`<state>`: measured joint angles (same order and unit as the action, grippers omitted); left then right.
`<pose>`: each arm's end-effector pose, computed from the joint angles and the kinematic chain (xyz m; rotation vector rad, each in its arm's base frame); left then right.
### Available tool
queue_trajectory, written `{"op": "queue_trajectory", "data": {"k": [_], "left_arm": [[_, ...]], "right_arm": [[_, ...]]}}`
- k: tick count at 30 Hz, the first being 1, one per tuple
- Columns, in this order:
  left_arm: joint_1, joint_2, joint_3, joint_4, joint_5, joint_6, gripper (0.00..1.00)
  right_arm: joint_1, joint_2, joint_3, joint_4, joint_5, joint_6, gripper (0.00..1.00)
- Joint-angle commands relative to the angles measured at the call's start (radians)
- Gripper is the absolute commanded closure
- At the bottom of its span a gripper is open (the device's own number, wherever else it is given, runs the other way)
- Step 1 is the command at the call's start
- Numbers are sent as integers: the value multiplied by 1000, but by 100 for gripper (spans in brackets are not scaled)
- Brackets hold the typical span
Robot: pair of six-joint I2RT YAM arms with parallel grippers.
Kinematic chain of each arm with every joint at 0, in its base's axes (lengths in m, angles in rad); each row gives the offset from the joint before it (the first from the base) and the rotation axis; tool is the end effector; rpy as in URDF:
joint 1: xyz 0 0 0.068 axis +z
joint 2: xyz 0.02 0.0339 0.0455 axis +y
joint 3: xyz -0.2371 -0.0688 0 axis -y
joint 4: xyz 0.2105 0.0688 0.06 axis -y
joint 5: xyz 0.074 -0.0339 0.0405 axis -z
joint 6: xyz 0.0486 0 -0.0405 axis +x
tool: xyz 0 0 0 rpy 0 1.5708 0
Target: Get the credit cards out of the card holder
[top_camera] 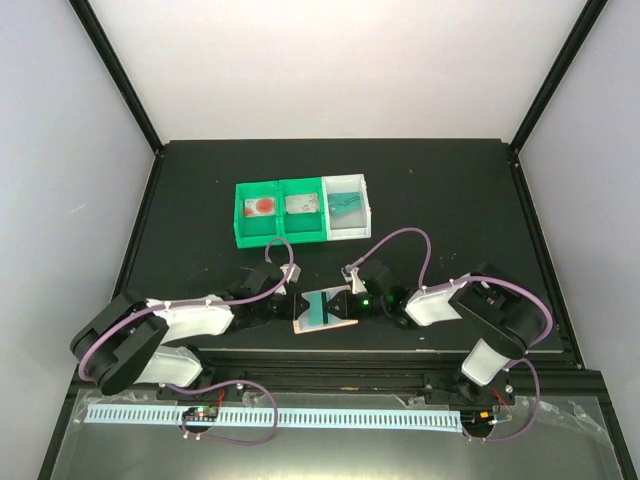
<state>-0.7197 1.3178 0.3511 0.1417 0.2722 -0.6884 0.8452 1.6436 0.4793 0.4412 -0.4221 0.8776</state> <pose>0.1505 -0.1493 0.1151 0.1792 2.5860 -0.9257 0.1605 0.2109 0.1020 -0.2099 2.6126 1.2572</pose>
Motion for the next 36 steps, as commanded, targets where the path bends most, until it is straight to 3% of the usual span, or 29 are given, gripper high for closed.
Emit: {"op": "queue_trajectory", "data": {"k": [1,5,13,27,36], "left_arm": [[-3,32,-4,46,11,-2,98],[-4,35,-6,22,-9,-7,99],[-3,36,-8,7,-25,-13,98],[-3,-31,-17,-31,-72,-12,97],[-3,-153,43,-104,-89,36,83]], "right_arm": [[-5,22,-7,43,-10,9,83],[-5,27,-11,53,-6,11,84],[-8,-5,-31,63,5,23,98],[-64,-162,-49,-119,53,-28,99],[-65,-310,-2,-287,65,-58,99]]}}
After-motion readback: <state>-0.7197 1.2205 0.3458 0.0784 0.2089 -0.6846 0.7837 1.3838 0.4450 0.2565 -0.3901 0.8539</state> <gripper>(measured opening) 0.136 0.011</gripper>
